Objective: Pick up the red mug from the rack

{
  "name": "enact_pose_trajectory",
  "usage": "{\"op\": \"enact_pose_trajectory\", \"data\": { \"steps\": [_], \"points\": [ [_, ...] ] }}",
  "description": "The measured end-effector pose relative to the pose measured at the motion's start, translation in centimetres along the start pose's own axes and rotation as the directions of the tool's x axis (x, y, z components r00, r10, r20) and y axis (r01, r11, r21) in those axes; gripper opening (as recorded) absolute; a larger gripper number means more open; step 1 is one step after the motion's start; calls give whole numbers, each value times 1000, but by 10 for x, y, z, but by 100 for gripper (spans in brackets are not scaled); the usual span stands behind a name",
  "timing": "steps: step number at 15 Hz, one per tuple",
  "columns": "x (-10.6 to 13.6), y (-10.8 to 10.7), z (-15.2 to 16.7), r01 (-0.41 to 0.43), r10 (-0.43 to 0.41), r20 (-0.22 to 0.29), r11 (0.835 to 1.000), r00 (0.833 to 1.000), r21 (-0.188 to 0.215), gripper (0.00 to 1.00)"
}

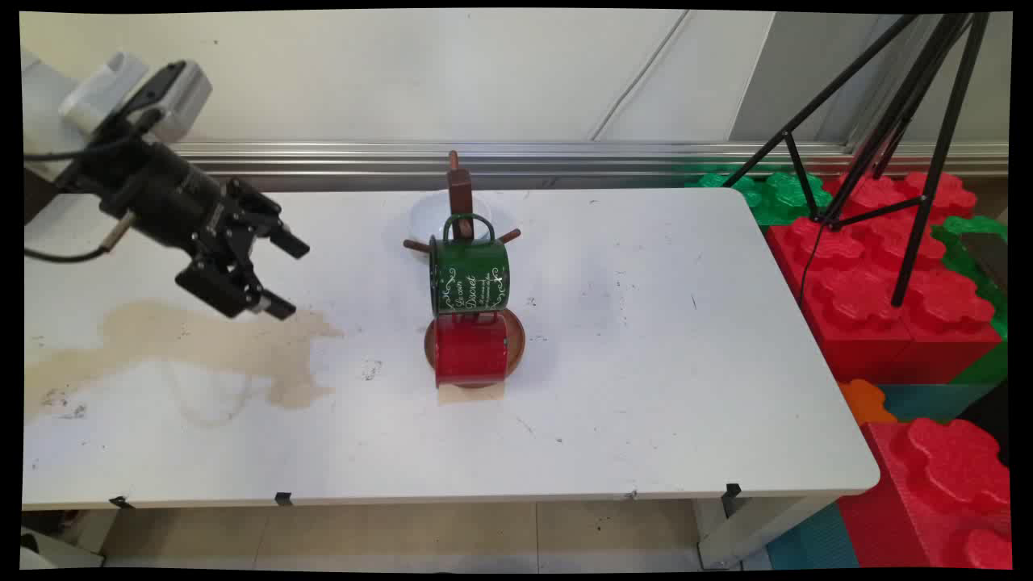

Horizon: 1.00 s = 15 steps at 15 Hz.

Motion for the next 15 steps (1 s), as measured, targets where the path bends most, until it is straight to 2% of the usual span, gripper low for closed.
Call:
{"op": "enact_pose_trajectory", "data": {
  "steps": [7,15],
  "points": [
    [-9,18,24,13,-13,-8,999,1000,-34,100],
    [-17,29,61,-1,1,-5,999,1000,-47,100]
  ]
}}
